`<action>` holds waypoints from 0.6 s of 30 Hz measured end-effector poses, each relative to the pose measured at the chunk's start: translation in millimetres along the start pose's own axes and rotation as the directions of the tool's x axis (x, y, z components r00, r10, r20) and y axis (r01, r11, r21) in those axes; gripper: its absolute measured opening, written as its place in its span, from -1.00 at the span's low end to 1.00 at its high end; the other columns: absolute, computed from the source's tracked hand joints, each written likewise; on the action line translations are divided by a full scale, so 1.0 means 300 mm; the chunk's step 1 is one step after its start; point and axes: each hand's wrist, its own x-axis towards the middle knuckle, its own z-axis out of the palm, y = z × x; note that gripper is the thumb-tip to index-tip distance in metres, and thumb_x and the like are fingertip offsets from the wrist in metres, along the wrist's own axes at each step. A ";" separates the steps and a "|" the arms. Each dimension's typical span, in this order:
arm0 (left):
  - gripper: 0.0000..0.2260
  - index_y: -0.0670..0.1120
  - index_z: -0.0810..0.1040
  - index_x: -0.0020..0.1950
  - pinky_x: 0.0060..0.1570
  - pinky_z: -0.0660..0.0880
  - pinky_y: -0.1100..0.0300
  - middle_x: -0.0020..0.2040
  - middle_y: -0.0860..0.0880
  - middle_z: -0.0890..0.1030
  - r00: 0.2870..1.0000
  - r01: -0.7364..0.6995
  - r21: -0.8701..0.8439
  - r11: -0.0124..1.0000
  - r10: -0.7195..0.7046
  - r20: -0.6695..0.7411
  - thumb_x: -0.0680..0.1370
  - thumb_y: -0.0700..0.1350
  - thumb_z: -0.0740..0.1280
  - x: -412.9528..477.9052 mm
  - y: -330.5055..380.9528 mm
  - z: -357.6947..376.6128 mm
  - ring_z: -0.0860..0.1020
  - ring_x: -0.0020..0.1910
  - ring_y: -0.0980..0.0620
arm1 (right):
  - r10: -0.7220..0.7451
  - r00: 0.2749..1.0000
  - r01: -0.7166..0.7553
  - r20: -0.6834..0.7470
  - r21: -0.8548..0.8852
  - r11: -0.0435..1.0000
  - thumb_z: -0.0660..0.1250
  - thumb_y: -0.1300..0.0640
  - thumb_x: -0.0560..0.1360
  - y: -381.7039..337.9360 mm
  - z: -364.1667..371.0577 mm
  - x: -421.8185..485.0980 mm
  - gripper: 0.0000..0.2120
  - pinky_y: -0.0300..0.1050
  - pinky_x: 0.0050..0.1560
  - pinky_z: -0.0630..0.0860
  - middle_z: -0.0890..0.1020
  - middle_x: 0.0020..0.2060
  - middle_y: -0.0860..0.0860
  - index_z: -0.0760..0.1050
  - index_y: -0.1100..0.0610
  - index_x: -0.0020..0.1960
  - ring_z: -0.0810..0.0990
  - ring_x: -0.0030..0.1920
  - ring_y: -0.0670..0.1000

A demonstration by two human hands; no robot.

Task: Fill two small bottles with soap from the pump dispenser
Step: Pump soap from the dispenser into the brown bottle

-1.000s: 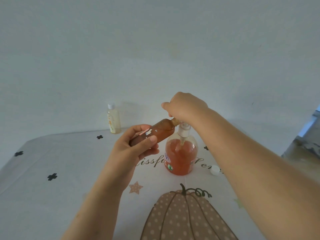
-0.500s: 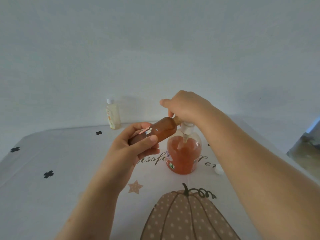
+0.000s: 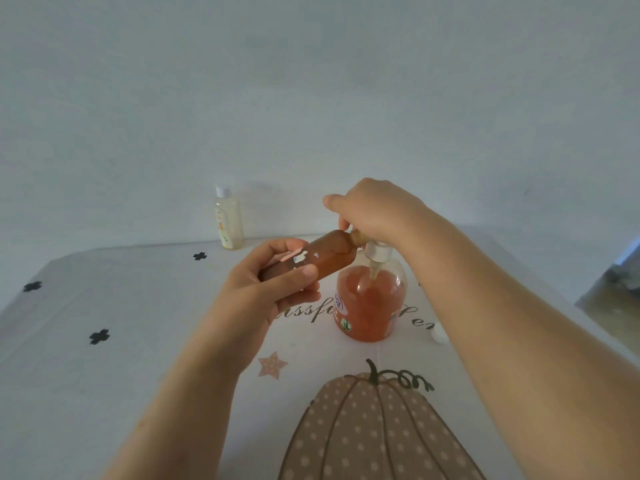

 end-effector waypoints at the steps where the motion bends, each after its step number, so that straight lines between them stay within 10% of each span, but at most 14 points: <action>1: -0.66 -0.17 0.56 0.10 -0.14 0.60 0.16 -0.19 -0.08 0.65 1.000 -0.001 -0.001 1.000 0.001 -0.003 0.33 -0.25 0.44 0.000 0.001 0.000 0.63 -0.24 -0.05 | 0.002 1.000 -0.002 -0.005 0.008 1.000 0.14 -0.19 0.60 -0.001 -0.001 0.000 -0.59 -0.04 -0.02 0.50 0.70 -0.24 0.02 0.61 0.09 -0.03 0.66 -0.12 0.08; 18: -0.63 -0.18 0.56 0.13 -0.11 0.61 0.13 -0.11 -0.14 0.66 0.999 -0.021 -0.014 1.000 0.020 -0.033 0.33 -0.21 0.47 -0.020 0.025 0.019 0.64 -0.20 -0.10 | -0.045 0.979 0.012 -0.200 -0.161 0.987 0.10 -0.08 0.65 -0.029 -0.043 -0.031 -0.59 -0.14 -0.34 0.27 0.56 -0.30 0.02 0.45 0.13 -0.23 0.48 -0.32 0.04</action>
